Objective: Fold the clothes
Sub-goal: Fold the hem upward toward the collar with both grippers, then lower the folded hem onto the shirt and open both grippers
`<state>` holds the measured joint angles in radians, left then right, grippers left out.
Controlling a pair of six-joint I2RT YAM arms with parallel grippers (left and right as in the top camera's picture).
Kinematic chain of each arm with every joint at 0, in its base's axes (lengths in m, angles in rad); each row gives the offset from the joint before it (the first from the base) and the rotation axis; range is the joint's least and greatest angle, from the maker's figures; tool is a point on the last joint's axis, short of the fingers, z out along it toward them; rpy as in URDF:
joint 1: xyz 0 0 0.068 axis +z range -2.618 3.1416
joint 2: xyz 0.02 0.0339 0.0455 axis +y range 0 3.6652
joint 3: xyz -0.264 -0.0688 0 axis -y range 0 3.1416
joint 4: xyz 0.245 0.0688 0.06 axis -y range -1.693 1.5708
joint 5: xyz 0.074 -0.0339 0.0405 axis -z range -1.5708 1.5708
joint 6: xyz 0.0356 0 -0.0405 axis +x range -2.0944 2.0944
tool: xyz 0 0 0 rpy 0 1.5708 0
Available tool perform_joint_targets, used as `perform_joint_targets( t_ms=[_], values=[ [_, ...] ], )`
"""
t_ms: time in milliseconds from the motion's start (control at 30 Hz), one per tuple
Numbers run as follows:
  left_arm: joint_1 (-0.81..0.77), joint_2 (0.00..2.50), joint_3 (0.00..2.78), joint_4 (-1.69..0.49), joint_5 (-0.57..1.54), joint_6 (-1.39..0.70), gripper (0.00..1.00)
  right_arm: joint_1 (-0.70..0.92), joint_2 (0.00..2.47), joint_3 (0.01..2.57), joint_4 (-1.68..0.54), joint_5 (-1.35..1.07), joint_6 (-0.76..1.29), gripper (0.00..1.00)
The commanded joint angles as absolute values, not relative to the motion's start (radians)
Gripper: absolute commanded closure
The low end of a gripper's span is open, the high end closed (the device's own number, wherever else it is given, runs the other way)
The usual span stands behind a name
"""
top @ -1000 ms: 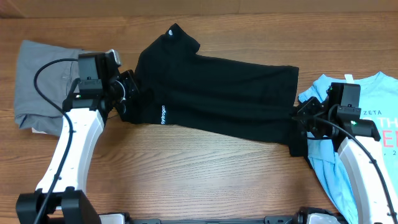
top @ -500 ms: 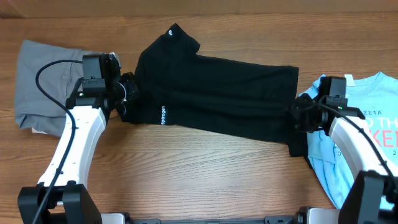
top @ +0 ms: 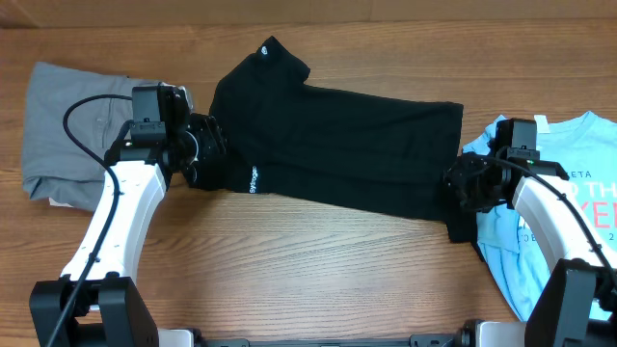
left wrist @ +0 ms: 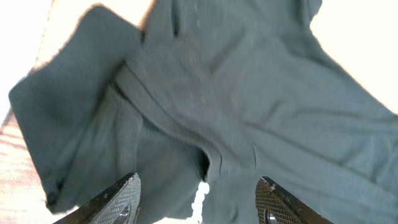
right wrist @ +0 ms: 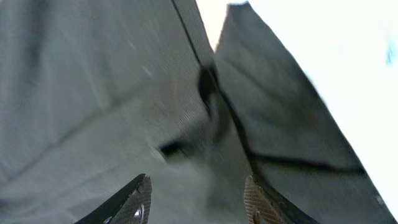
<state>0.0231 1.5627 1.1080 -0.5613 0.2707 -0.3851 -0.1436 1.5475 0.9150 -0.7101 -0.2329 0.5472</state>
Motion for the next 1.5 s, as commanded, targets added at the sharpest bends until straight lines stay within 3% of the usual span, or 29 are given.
perform_joint_targets(
  t_ms=[0, 200, 267, 367, 433, 600, 767, 833, 1000, 1100, 1233, 1333, 1467],
  values=[
    [0.006, 1.571, 1.131, -0.582, 0.304, -0.336, 0.36, -0.147, 1.527, 0.941, -0.758, -0.24, 0.523, 0.48],
    [-0.015, 1.622, 1.13, -0.593, 0.289, -0.321, 0.41, -0.146, 1.527, 0.941, -0.837, -0.246, 0.521, 0.56],
    [-0.02, 1.657, 1.131, -0.595, 0.308, -0.326, 0.48, -0.146, 1.527, 0.941, -0.85, -0.256, 0.493, 0.64],
    [-0.02, 1.683, 1.131, -0.598, 0.396, -0.325, 0.67, -0.146, 1.527, 0.944, -0.847, -0.265, 0.436, 0.71],
    [-0.02, 1.672, 1.135, -0.599, 0.413, -0.326, 0.69, -0.146, 1.527, 0.963, -0.844, -0.3, 0.353, 0.73],
    [-0.021, 1.626, 1.272, -0.667, 0.414, -0.258, 0.55, -0.147, 1.527, 1.142, -0.911, -0.363, 0.333, 0.73],
    [-0.021, 1.654, 1.525, -0.753, 0.399, -0.186, 0.34, -0.147, 1.555, 1.387, -0.937, -0.358, 0.34, 0.58],
    [-0.022, 1.686, 1.604, -0.759, 0.384, -0.186, 0.32, -0.147, 1.586, 1.45, -0.907, -0.353, 0.345, 0.53],
    [-0.022, 1.812, 1.728, -0.808, 0.405, -0.185, 0.32, -0.147, 1.702, 1.475, -0.855, -0.34, 0.374, 0.52],
    [-0.022, 1.858, 1.744, -0.925, 0.473, -0.142, 0.3, -0.147, 1.776, 1.475, -0.992, -0.409, 0.357, 0.52],
    [-0.022, 1.864, 1.742, -1.133, 0.386, -0.074, 0.26, -0.147, 1.808, 1.47, -1.217, -0.341, 0.298, 0.46],
    [-0.022, 1.866, 1.718, -1.227, 0.266, -0.074, 0.23, -0.139, 1.808, 1.447, -1.287, -0.287, 0.299, 0.38],
    [-0.022, 1.866, 1.62, -1.258, 0.228, -0.084, 0.24, -0.112, 1.808, 1.343, -1.291, -0.325, 0.31, 0.38]
  ],
)
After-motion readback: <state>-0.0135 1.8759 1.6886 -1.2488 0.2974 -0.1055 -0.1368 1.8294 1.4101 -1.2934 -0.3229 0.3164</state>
